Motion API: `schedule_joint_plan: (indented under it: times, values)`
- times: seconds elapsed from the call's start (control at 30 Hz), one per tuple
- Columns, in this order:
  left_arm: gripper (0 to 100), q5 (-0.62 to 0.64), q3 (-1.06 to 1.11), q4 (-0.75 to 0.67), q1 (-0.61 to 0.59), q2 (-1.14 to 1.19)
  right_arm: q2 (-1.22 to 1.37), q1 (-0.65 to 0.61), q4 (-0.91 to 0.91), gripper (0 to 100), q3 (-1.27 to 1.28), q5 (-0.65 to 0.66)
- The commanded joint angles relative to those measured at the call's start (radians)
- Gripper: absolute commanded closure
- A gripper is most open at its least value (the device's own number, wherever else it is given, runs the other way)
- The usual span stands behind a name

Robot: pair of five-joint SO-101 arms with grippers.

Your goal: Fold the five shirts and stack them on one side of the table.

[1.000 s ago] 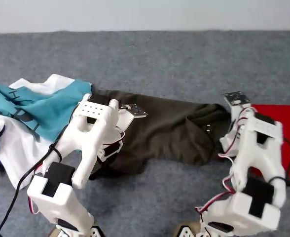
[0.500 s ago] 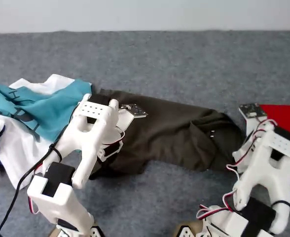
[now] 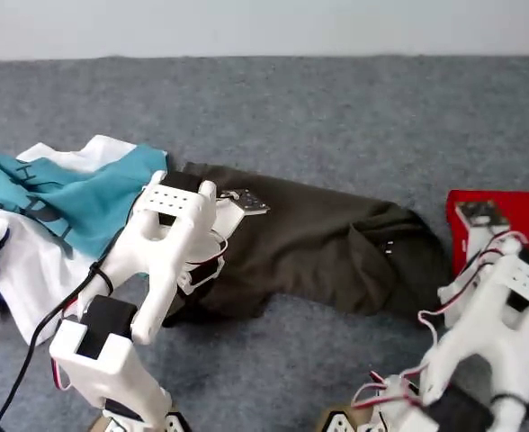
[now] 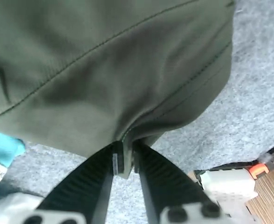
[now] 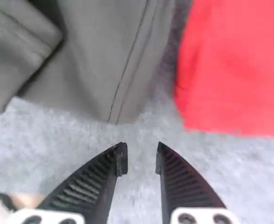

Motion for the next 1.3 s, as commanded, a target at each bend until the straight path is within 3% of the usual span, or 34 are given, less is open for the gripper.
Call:
schedule_joint_plan:
  times: [0.0,0.17,0.5,0.6,0.8,1.0,1.27]
  values:
    - [96,-0.005,-0.001,-0.009,0.011,-0.049,-0.170,-0.093,0.125,88.3,-0.121,-0.101]
    - [96,-0.005,-0.001,-0.009,0.009,-0.049,-0.236,-0.360,0.090,88.6,-0.127,-0.308]
    - [96,-0.006,0.025,-0.018,0.003,-0.048,-0.082,-0.696,-0.093,88.7,-0.103,-0.319]
    - [96,-0.006,0.071,-0.055,0.003,-0.048,-0.012,-0.680,-0.142,88.7,-0.103,-0.319]
    - [96,-0.008,0.085,-0.058,0.003,-0.048,0.073,-0.526,-0.145,88.8,-0.103,-0.295]
    - [96,-0.008,0.085,-0.058,0.008,-0.048,0.082,-0.519,-0.157,88.8,-0.069,-0.278]
    - [96,-0.008,0.085,-0.058,0.009,-0.048,0.082,-0.516,-0.308,88.8,0.074,-0.278]
